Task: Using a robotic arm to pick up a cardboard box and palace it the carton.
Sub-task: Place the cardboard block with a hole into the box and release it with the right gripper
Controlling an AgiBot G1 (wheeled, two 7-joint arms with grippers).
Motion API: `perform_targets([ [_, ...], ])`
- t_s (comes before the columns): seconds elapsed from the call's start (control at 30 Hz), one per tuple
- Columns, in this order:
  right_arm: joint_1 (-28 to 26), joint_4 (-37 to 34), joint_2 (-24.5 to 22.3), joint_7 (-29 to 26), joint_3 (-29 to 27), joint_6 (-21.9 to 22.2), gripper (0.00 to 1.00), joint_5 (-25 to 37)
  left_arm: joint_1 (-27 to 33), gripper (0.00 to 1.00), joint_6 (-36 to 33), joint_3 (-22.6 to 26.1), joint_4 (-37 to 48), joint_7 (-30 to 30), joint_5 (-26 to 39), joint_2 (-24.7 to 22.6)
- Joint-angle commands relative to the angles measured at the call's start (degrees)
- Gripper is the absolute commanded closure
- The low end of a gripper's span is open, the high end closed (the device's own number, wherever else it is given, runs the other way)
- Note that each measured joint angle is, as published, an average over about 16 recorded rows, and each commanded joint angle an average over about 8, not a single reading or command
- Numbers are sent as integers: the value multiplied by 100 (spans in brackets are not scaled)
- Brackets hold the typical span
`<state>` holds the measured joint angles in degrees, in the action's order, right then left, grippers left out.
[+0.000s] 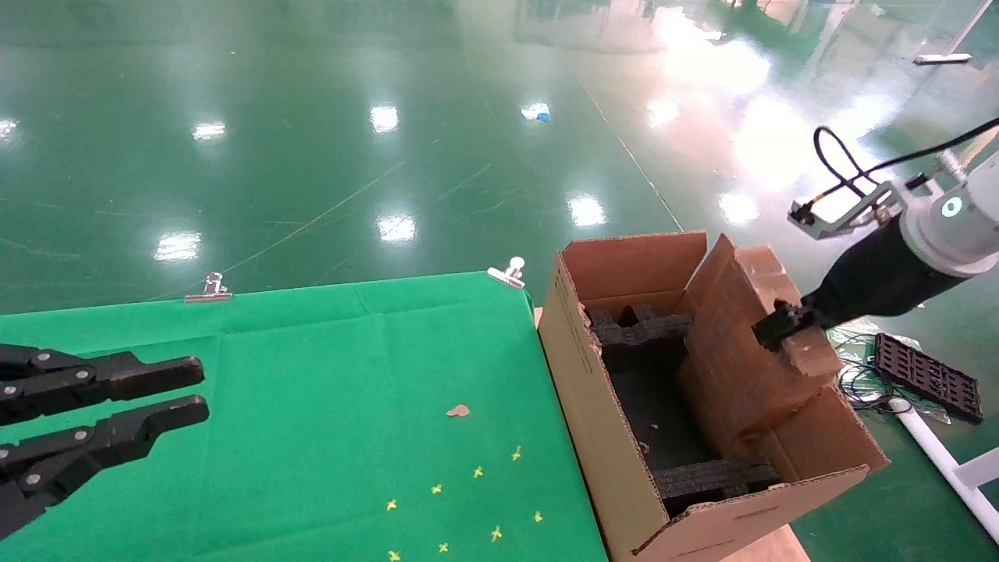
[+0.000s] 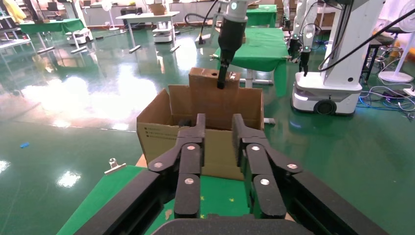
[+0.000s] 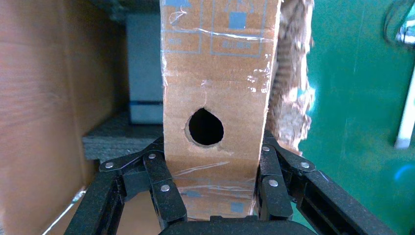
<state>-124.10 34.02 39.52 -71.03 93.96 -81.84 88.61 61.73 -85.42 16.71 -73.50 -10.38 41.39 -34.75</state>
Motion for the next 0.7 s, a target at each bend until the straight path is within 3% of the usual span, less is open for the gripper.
perform_targets([
  [0.03,146,-245,84,13,43,16,100,2,0,0,0,1,0,0,0,0],
  [0.7,1635,-1921,742,862,-118,1068,100,-482,2,0,3,8,0,4,-5,3],
])
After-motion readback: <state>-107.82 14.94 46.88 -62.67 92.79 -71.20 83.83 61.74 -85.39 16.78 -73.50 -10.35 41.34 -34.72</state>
